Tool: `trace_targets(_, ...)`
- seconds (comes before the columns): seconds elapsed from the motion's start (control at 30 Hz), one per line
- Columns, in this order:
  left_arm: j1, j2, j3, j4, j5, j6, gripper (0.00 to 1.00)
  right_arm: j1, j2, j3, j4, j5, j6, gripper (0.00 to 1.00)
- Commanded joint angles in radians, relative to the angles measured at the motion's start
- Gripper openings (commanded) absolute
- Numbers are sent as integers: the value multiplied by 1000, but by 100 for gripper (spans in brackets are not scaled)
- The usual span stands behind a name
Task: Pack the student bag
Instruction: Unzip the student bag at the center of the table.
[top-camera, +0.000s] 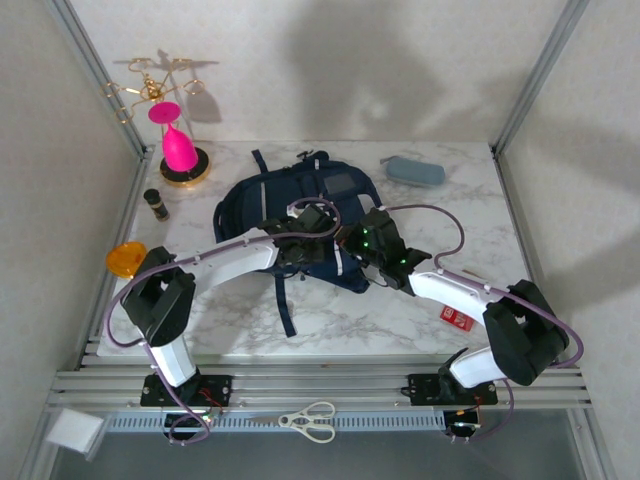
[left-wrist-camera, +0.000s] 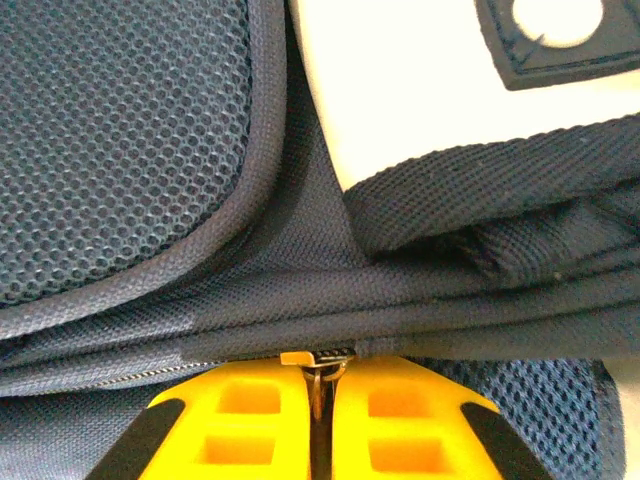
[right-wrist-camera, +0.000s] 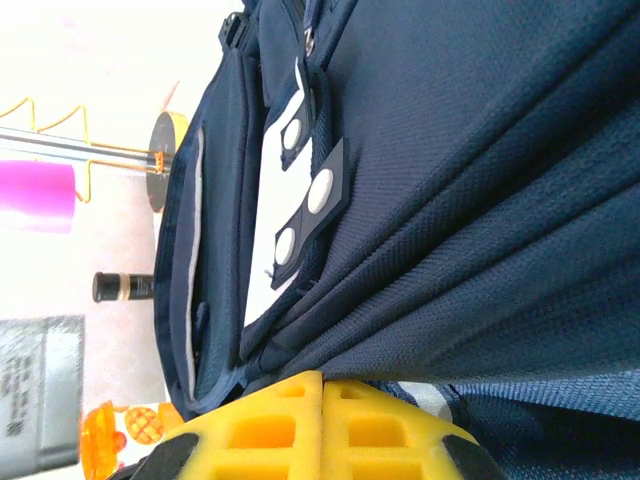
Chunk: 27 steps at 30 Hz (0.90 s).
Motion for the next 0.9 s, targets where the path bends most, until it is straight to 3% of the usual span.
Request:
trace_targets(0.0,10,-77,27,68,31,7,6,-15,-6,14,64,-3,-32,0)
trace_targets(0.1,11,-91,31,41,16,5,0,-23,0,17,54,-7,-45,0)
trace_targets(0.23,13,-129,12,6,12,1,0,-55,-1,12,39,-17,-65,0)
trace_targets(0.63,47,-312,-241,6,40,61,0,-310,48,83,13,-245,-139,0)
trace_targets(0.77,56,-334,-270,73,113,63,0,-392,129,144,31,-312,-146,0)
trace_targets(0.87,47,-320,-274,157,186,49,0,-393,191,227,11,-353,-198,0)
